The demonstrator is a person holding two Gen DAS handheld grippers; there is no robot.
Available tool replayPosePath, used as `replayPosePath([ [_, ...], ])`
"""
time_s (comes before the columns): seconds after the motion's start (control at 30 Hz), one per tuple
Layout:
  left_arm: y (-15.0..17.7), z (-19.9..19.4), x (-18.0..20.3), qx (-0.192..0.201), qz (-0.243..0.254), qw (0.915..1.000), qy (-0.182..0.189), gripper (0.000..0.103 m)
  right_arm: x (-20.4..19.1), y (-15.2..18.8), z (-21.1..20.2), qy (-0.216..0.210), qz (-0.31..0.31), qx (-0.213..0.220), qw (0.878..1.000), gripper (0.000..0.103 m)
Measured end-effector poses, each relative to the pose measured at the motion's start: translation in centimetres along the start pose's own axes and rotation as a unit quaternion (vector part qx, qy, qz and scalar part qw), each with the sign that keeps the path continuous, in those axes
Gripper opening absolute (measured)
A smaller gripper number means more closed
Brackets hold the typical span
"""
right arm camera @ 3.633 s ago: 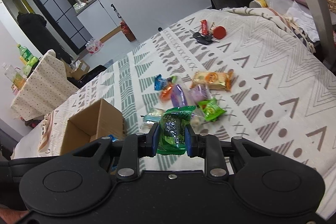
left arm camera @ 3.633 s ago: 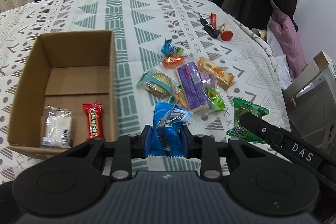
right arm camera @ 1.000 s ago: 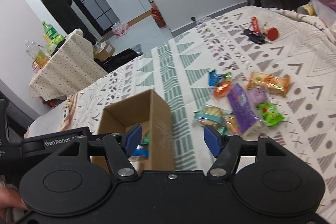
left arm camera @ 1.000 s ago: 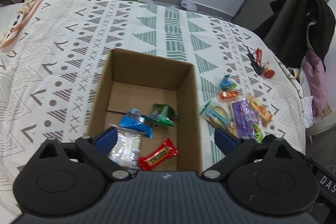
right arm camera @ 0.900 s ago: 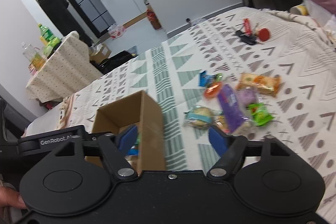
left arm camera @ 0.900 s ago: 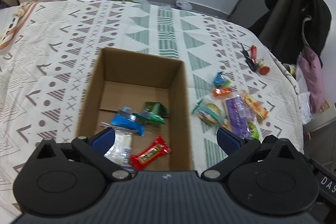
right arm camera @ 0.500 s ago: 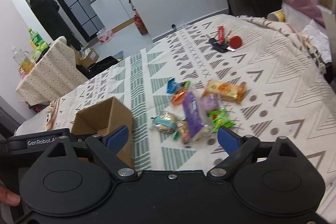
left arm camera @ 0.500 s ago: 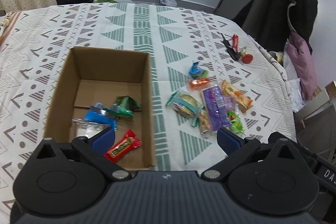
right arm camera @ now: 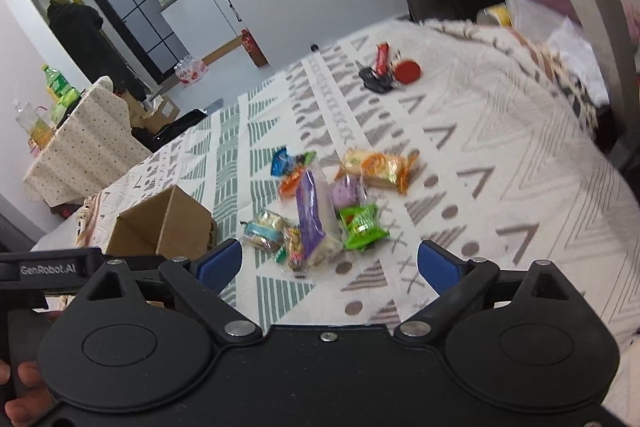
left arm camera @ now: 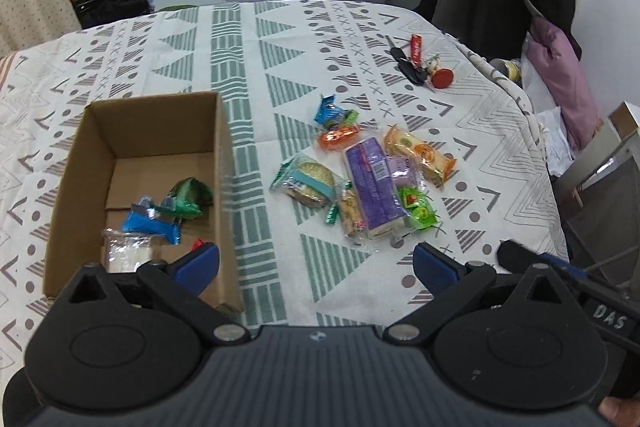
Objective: Organize snacks
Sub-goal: 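Move both open grippers back from the box toward the snack pile, then grasp the small peanut snack pack with the left gripper while the right gripper grasps the green candy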
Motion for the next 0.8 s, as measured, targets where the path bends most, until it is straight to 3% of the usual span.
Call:
replayPosePath([
  [0.23,-0.6,1.1,1.7,0.006,-0.009,0.9999,0.001,0.101,1.9,0.3,0.8,-0.008,0.022,-0.007,1.000,0.094],
  [0.33,-1.0,1.8,2.3,0.011,-0.013,0.9998,0.006,0.098,2.9,0.2,1.2,-0.013,0.042,-0.008,0.999,0.087],
  [0.57,-1.2,4.7,3.7,-0.008,-0.023,0.9995,0.020,0.065,3.9,-0.3,3.0,-0.033,0.063,-0.015,0.997,0.066],
  [0.8,-1.2,8.6,4.2,-0.037,-0.043,0.9979,0.031,0.048,4.6,-0.5,5.6,-0.045,0.073,-0.029,0.996,0.057],
])
Point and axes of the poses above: each gripper's, at about its wrist camera, not at the fingertips, and z roughly the way its jaws point, x to its right, y to its underside, the point moved 6 cm from there along z, roughly the way its jaws point, and after that the axes turned 8 degrees about -y, right-handed, at the moved point
